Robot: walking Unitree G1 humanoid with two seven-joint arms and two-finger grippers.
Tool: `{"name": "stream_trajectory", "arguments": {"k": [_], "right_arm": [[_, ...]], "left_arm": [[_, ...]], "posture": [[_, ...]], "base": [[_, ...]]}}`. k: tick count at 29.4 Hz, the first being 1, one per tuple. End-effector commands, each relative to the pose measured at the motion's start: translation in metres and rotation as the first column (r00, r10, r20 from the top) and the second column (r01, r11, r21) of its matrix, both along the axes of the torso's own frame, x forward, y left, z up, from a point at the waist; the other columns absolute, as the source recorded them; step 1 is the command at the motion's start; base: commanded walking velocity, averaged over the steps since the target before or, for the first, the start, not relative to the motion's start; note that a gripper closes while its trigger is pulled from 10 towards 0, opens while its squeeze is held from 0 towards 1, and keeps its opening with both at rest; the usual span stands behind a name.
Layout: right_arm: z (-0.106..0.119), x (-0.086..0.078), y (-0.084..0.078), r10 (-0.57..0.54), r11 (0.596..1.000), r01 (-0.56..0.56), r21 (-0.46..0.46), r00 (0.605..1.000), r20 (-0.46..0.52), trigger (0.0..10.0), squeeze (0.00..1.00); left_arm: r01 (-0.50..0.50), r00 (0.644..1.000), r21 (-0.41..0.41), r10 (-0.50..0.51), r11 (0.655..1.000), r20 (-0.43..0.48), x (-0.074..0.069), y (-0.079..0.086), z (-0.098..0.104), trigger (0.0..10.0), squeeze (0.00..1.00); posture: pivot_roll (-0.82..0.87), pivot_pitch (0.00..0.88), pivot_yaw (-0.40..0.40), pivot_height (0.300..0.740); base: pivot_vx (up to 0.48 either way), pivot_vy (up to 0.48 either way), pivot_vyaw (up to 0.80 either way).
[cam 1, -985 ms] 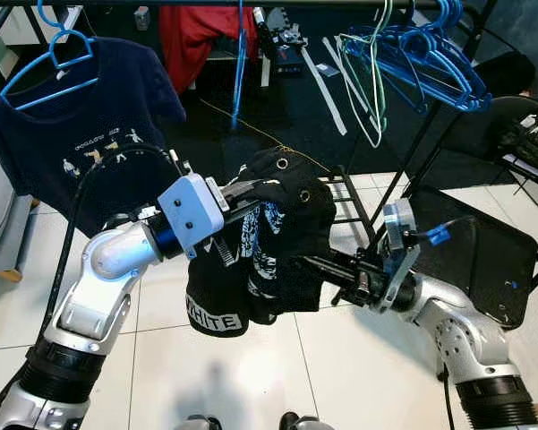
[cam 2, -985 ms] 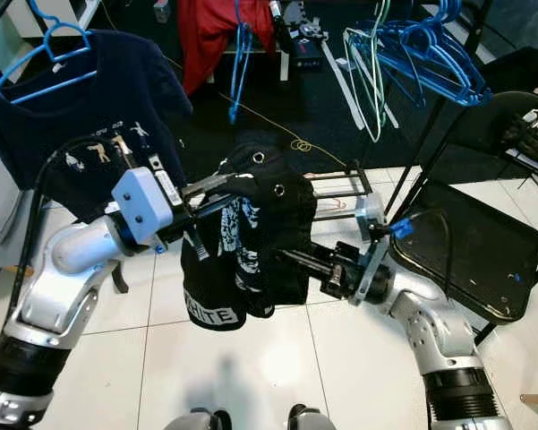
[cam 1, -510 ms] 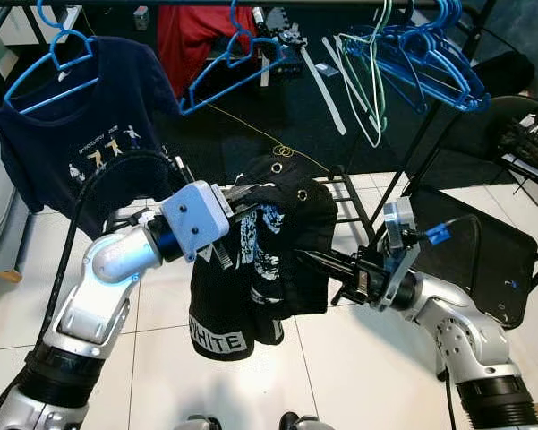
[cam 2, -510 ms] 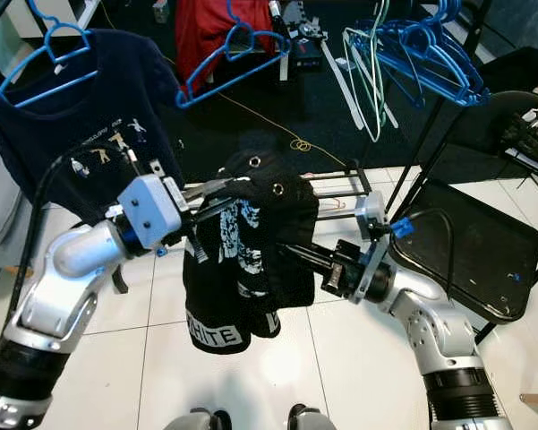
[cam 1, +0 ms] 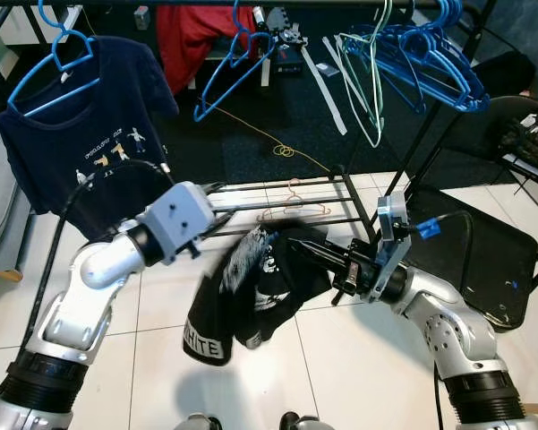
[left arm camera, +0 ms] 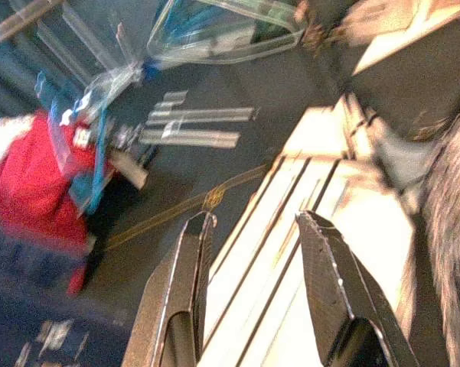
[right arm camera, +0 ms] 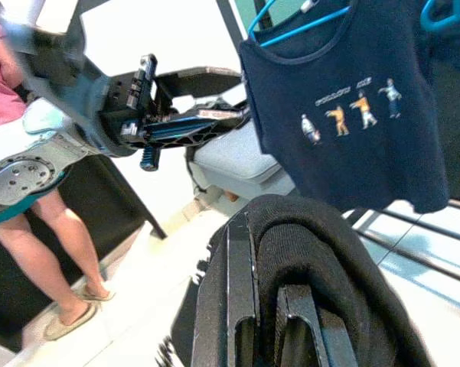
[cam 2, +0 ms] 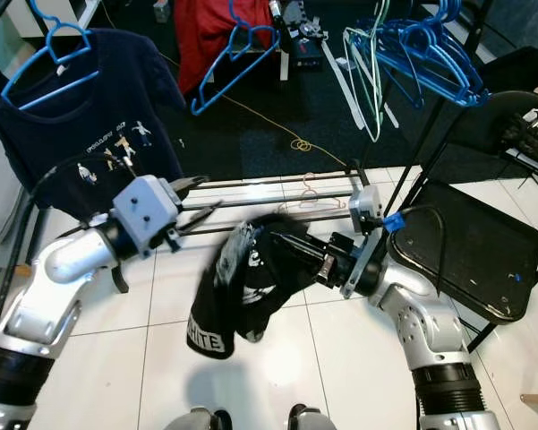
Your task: Hang hanger
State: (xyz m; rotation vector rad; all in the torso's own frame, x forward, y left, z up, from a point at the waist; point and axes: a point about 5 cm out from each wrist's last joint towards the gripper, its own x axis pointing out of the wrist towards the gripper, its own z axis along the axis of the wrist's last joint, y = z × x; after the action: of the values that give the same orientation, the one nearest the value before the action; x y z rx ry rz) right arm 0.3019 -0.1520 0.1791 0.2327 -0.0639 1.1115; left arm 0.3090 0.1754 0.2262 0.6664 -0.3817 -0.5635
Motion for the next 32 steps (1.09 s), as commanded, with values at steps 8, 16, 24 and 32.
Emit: {"name": "stream_trajectory", "arguments": {"k": [8, 16, 24, 32], "right_arm": [[-0.005, 0.001, -0.004, -0.02, 0.994, 0.023, -0.103, 0.999, 0.025, 0.0, 0.0], [-0.037, 0.001, -0.029, 0.273, 0.52, -0.127, -0.845, 0.962, 0.023, 0.0, 0.0], [-0.015, 0.012, 0.017, 0.499, 0.59, -0.214, -0.778, 0.855, 0.143, 0.0, 0.0], [-0.022, 0.012, -0.004, 0.708, 0.243, -0.21, -0.947, 0.706, 0.025, 0.0, 0.0]], "left_arm": [[-0.118, 0.992, -0.031, 0.116, 0.993, -0.046, 0.006, 0.022, 0.001, 10.0, 0.0], [-0.127, 0.978, 0.061, 0.135, 0.99, -0.161, 0.012, 0.016, -0.02, 10.0, 0.0], [-0.234, 0.95, 0.074, 0.244, 0.969, -0.192, 0.02, 0.023, -0.026, 10.0, 0.0], [-0.185, 0.944, 0.062, 0.195, 0.981, -0.267, 0.02, 0.012, -0.036, 10.0, 0.0]], "posture": [[-0.01, 0.239, -0.011, 0.74], [-0.03, 0.223, -0.019, 0.74], [-0.02, 0.206, -0.029, 0.74], [-0.05, 0.19, -0.028, 0.74]], "base": [[0.0, 0.0, 0.0], [0.0, 0.0, 0.0], [0.0, 0.0, 0.0], [0.0, 0.0, 0.0]]}}
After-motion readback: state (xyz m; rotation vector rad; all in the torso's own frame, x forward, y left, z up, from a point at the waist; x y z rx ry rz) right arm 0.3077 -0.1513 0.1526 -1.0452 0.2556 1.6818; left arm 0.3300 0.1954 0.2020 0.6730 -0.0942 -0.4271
